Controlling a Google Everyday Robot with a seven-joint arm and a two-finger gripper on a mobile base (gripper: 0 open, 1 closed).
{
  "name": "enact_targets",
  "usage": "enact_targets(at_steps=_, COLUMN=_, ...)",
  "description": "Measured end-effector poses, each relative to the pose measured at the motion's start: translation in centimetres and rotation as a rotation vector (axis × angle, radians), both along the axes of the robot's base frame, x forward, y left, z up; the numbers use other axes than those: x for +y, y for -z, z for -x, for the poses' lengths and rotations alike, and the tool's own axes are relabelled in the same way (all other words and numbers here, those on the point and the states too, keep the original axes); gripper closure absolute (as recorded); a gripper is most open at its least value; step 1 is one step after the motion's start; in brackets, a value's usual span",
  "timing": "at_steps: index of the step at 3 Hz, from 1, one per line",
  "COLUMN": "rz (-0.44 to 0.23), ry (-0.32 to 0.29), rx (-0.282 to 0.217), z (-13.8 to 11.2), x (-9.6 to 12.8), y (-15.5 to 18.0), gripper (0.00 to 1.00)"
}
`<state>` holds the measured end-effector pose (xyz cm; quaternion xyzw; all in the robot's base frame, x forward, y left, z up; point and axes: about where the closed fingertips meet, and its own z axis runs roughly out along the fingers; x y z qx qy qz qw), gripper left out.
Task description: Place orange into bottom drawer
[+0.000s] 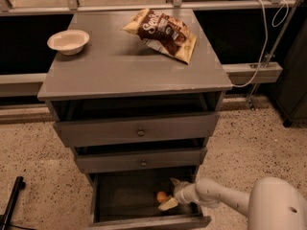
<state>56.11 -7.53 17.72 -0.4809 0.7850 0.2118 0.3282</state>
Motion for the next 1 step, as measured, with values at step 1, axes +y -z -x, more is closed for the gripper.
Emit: enact_targets(at_steps=1, rz=0.0, ry=0.0, rx=0.0, z=0.0, x=0.0, y=0.0, gripper=0.0)
